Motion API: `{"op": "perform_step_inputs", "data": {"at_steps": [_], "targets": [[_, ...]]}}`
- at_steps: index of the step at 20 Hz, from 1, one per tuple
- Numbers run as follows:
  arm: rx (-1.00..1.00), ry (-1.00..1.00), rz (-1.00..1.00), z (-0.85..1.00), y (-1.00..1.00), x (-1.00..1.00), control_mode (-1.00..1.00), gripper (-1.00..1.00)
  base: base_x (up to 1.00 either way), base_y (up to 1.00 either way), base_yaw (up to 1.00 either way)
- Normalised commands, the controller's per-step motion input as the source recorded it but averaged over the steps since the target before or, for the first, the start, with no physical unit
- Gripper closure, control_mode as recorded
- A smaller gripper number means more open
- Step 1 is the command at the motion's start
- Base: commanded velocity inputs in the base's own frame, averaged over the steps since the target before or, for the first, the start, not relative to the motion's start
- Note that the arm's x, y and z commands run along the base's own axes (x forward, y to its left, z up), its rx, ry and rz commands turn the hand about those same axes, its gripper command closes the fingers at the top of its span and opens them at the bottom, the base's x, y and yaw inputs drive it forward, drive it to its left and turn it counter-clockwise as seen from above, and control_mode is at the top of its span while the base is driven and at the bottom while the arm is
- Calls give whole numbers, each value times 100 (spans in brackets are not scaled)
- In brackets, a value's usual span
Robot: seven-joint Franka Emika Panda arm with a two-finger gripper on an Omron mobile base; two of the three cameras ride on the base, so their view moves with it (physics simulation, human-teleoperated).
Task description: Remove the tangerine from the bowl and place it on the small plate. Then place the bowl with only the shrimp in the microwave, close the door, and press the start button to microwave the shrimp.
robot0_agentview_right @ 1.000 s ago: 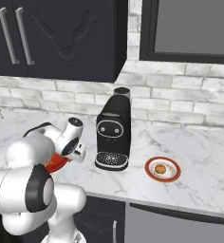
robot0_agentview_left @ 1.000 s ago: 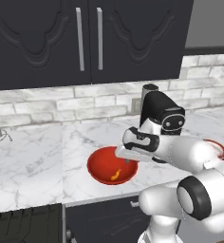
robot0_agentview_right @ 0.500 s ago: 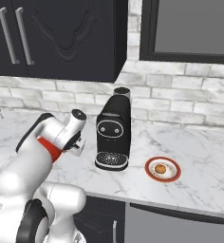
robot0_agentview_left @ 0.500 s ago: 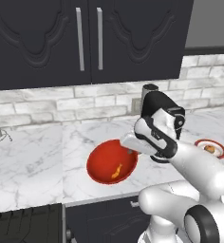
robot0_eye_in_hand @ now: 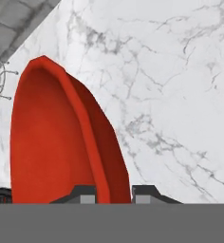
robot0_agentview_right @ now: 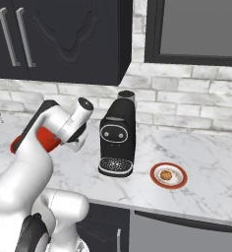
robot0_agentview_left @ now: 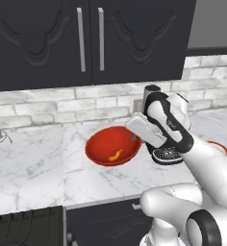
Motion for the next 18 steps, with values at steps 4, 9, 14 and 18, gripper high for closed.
{"op": "perform_step_inputs", "data": {"at_steps": [4, 9, 14, 18], "targets": [[9, 1, -6, 81, -23, -1, -100, 100, 0, 0, 0], [4, -2, -13, 49, -44, -19, -100, 100, 0, 0, 0], [5, -8, -13, 38, -42, -40, -100, 100, 0, 0, 0], [6, -15, -13, 39, -35, -51, -100, 100, 0, 0, 0]]}}
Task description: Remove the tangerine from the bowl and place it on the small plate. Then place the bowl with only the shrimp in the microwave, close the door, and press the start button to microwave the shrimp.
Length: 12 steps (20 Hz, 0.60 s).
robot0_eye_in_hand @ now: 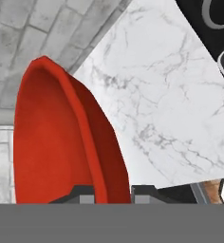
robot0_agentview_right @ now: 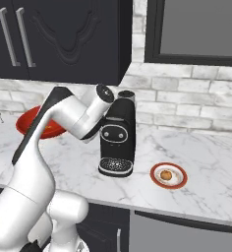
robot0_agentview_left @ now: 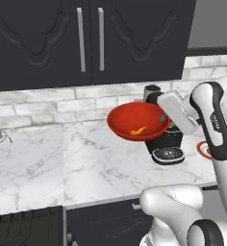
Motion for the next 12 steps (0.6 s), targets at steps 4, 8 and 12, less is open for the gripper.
{"op": "perform_step_inputs", "data": {"at_steps": [4, 8, 12], "targets": [[5, -9, -11, 18, -20, -44, -100, 100, 0, 0, 0], [0, 1, -2, -7, 0, -15, -100, 100, 0, 0, 0], [-1, 5, 0, -6, 5, 0, -100, 100, 0, 0, 0]]}}
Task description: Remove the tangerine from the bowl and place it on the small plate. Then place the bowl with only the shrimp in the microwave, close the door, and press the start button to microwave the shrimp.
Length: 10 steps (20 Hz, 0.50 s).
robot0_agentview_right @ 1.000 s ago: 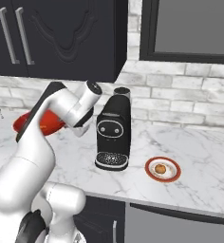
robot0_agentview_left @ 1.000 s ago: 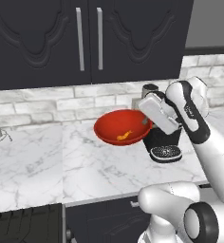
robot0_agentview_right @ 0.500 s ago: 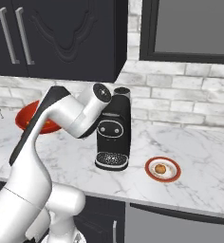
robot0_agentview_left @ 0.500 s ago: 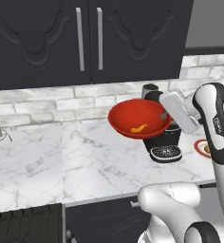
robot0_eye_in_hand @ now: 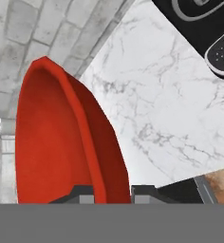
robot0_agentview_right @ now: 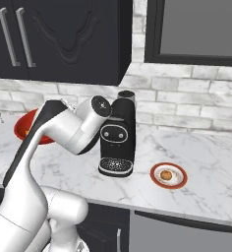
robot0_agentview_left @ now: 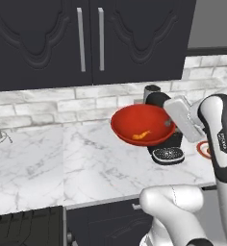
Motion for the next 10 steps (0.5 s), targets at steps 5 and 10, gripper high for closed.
{"op": "perform_step_inputs", "data": {"at_steps": [5, 10], "targets": [[0, 0, 0, -1, 1, -4, 100, 100, -46, -11, -4], [0, 0, 0, 0, 0, 0, 100, 100, -83, -19, -19]]}}
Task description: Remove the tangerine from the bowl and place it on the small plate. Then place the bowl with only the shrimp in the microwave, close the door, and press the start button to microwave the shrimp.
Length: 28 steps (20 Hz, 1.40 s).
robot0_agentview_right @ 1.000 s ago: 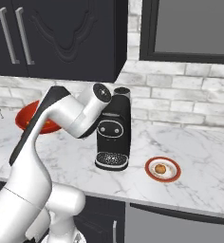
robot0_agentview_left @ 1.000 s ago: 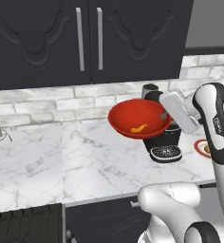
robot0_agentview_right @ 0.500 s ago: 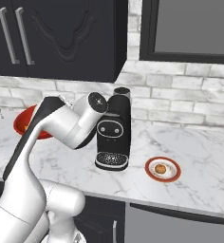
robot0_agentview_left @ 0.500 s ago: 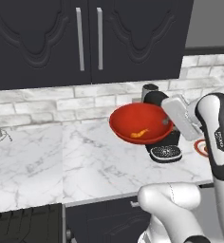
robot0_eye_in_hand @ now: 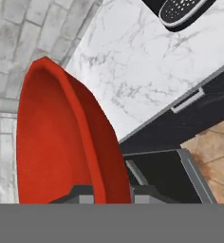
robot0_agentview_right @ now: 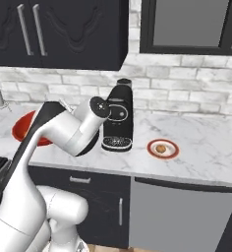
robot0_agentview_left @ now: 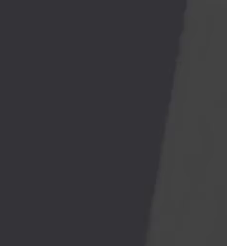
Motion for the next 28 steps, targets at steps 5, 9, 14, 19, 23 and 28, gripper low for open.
{"op": "perform_step_inputs", "data": {"at_steps": [5, 9, 14, 19, 23, 28], "targets": [[0, 0, 0, 0, 0, 0, 100, 100, -29, -40, -23], [0, 0, 0, 0, 0, 0, 100, 100, 5, -80, -6], [0, 0, 0, 0, 0, 0, 100, 100, 11, -72, 4], [0, 0, 0, 0, 0, 0, 100, 100, 0, -22, 34], [0, 0, 0, 0, 0, 0, 100, 100, 0, -7, 53], [0, 0, 0, 0, 0, 0, 100, 100, 0, -17, 56]]}}
